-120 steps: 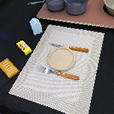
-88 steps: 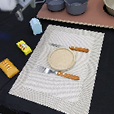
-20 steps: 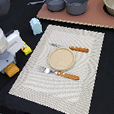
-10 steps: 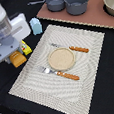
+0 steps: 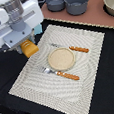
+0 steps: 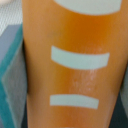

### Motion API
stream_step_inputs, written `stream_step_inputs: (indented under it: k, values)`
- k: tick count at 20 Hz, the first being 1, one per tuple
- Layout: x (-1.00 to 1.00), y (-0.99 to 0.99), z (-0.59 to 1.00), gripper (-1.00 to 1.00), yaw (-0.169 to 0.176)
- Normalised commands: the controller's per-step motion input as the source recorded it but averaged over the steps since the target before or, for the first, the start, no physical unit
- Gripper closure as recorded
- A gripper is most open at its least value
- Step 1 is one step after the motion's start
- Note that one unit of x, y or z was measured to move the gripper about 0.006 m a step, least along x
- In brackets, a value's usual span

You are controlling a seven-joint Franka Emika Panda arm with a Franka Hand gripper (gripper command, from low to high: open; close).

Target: Place the bread, butter, and milk from the table onto the serving area.

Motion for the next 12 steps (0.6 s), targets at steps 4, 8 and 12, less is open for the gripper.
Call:
stream_step_inputs:
  k: [4,8,12]
  values:
    - [1.00,0.22,0.05,1.00,-0.009]
    - [1.00,0.22,0.01,1.00,-0.009]
    - [1.00,0.19,0.00,1.00,-0.025]
